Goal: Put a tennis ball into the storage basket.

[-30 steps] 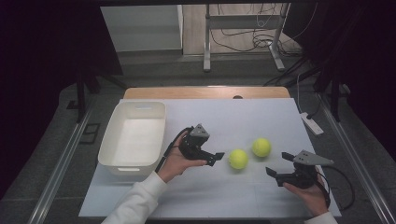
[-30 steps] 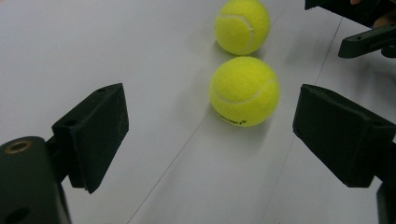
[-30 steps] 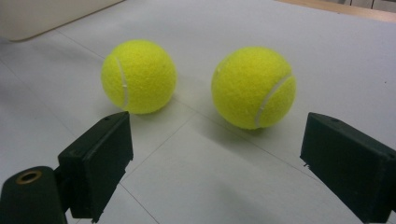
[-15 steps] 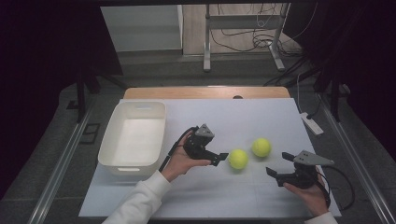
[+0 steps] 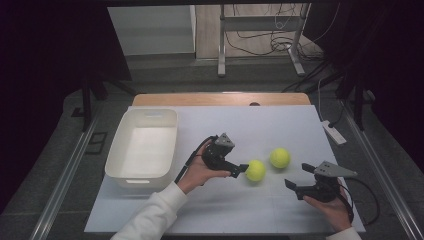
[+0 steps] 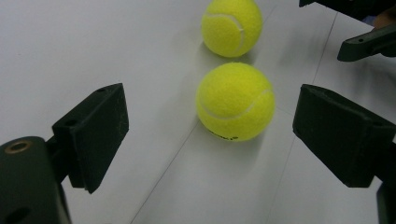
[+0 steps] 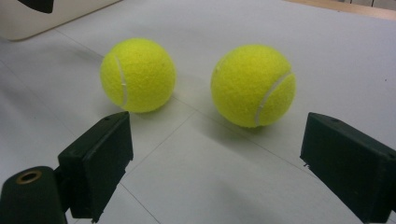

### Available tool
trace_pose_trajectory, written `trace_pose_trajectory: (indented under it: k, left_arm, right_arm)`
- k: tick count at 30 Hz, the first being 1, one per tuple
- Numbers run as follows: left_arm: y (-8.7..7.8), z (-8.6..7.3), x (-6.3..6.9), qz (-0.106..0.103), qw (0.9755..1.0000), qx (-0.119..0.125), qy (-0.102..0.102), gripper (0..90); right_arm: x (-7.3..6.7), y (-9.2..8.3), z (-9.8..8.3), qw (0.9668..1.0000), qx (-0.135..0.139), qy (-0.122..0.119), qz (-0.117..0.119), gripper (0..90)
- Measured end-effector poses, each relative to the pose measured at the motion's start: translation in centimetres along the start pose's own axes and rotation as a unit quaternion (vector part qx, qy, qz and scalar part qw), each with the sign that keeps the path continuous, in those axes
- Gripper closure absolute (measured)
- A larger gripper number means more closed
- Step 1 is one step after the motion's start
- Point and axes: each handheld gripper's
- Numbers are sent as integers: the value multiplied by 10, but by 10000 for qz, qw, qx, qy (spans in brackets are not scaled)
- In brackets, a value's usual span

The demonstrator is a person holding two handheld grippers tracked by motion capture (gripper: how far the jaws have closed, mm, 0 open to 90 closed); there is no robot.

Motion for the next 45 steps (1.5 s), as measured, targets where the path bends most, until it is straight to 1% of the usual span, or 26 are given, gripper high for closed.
trace_pose_trajectory:
  k: [14,24,36,40,45]
  left_arm:
    - [14,2,3,-50,9999,-102,35,116]
    - [26,2,4,-79,9996,-256,76,113]
    - [38,3,11,-160,9992,-336,142,102]
    - [44,3,13,-173,9988,-411,193,99]
    - [50,2,14,-187,9986,-453,187,98]
  right_arm:
    - [0,0,0,10000,-12,-2,3,93]
    - [0,0,0,10000,-13,6,8,93]
    - [0,1,-1,10000,-24,5,12,93]
    - [0,1,-1,10000,-27,-2,11,93]
    - [0,1,-1,10000,-41,-5,6,93]
Point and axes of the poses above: each handheld gripper's, and its own axes: y roughly forward along the jaws, z roughly out of its top, x roughly to its right, and after that the axes turned 14 degrees about -y, right-handed
